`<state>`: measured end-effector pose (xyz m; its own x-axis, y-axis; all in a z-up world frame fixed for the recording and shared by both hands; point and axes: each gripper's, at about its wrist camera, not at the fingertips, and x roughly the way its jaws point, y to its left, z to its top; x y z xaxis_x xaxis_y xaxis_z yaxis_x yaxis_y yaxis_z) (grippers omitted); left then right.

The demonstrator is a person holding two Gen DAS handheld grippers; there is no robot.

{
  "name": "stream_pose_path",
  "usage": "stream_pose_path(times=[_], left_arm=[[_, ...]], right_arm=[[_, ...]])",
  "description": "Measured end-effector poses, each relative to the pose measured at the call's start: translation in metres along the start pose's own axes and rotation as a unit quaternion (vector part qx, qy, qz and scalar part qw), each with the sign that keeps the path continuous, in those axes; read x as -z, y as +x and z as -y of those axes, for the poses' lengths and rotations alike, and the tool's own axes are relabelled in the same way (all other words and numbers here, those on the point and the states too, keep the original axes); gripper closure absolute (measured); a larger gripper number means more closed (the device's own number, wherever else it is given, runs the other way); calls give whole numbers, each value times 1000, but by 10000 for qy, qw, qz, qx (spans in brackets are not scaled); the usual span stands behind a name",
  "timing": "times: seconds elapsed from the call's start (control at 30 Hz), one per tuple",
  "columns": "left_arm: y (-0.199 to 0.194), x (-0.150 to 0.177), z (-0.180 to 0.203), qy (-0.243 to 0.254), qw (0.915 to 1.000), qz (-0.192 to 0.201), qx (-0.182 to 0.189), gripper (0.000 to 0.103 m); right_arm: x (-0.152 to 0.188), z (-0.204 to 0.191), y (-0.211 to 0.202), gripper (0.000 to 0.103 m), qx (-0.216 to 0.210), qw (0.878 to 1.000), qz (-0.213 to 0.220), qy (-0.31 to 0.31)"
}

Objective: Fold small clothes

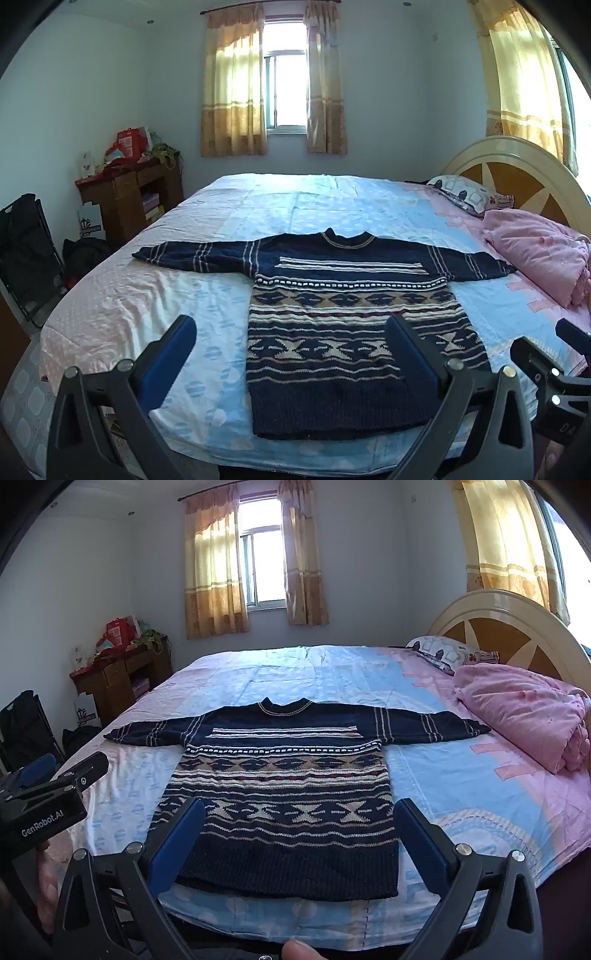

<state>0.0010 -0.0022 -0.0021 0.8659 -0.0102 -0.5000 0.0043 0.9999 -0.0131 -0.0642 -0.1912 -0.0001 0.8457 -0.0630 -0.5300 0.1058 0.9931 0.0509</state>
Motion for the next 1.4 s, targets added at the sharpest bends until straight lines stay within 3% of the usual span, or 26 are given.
stream_pose_path(times=[1.4], left_arm=[[-3, -4, -5, -49, 9999, 140, -59, 0]], right_arm=[[8, -3, 11, 1, -27, 9999, -98, -4]])
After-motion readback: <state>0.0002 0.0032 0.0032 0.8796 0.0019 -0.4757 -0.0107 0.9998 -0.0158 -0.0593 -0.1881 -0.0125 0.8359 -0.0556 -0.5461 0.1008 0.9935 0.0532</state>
